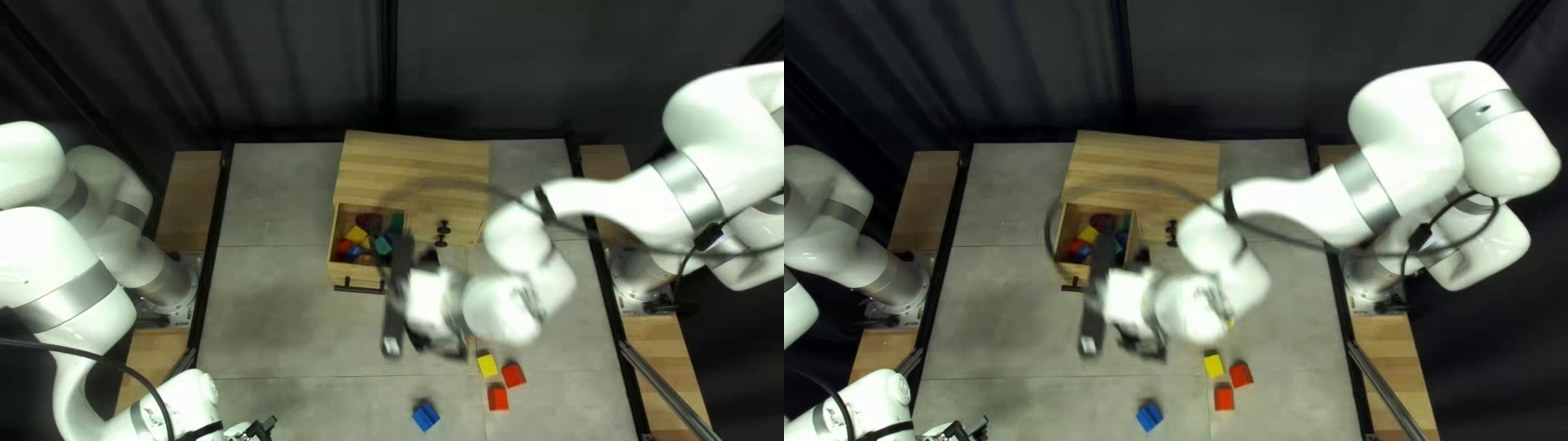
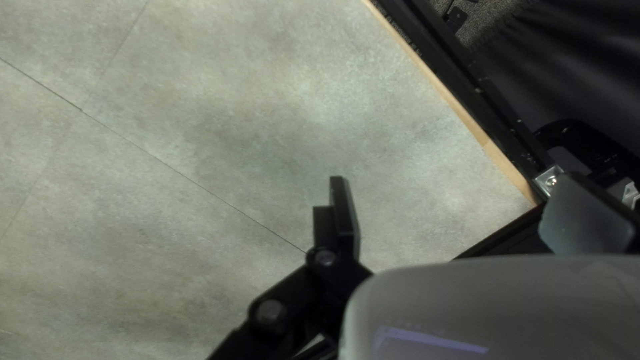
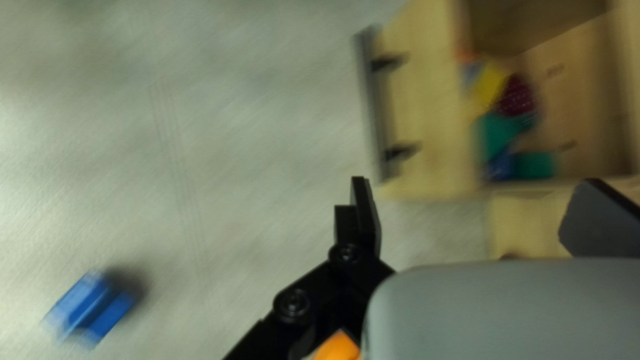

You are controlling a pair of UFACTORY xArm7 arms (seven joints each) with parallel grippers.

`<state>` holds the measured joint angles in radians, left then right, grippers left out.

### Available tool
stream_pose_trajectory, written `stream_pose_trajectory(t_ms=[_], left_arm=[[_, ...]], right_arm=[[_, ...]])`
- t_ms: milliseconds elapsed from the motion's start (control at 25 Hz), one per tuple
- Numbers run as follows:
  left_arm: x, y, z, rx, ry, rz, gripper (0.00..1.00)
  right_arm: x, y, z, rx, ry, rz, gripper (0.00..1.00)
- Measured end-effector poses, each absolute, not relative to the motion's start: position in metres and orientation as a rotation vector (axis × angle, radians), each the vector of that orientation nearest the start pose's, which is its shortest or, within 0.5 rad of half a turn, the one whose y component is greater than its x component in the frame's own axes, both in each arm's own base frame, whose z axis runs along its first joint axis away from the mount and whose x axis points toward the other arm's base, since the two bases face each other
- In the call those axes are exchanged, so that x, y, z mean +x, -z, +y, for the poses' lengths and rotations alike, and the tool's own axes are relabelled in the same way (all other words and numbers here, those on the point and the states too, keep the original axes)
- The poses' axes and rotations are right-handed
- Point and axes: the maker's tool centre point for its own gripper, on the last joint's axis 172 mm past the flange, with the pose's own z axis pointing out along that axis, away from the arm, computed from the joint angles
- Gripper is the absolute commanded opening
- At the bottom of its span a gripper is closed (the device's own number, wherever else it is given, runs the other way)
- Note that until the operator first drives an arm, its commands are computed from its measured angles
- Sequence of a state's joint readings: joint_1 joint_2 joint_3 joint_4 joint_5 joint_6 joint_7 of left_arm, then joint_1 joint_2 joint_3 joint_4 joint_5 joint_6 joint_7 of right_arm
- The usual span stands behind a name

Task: Open drawers and place objects into drawer and close

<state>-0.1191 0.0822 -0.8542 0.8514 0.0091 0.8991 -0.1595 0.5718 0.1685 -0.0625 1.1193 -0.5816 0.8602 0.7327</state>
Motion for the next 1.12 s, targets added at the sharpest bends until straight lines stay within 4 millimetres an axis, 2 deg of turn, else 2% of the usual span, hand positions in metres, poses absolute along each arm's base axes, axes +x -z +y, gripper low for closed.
stream_pose_trajectory(t_ms=[120, 240, 400, 640, 840, 1120], left_arm=[[0.227, -0.098, -0.348, -2.868, -0.181, 1.249, 1.0], [0.227, -0.098, -0.348, -2.868, -0.181, 1.249, 1.0], [0.227, -0.098, -0.348, -2.868, -0.181, 1.249, 1.0], [0.227, -0.098, -0.348, -2.868, -0.181, 1.249, 1.0], [0.227, -0.098, -0.348, -2.868, -0.181, 1.249, 1.0], [0.227, -0.098, -0.348, -2.868, -0.181, 1.249, 1.0]], right_arm=[[0.497, -0.152, 0.218, -3.408, 0.465, -0.435, 1.0], [0.491, -0.137, 0.242, -3.397, 0.365, -0.625, 1.0], [0.489, -0.123, 0.26, -3.361, 0.278, -0.864, 1.0], [0.501, -0.107, 0.264, -3.296, 0.229, -1.086, 1.0], [0.508, -0.086, 0.266, -3.25, 0.215, -1.158, 1.0], [0.508, -0.074, 0.274, -3.206, 0.215, -1.201, 1.0]])
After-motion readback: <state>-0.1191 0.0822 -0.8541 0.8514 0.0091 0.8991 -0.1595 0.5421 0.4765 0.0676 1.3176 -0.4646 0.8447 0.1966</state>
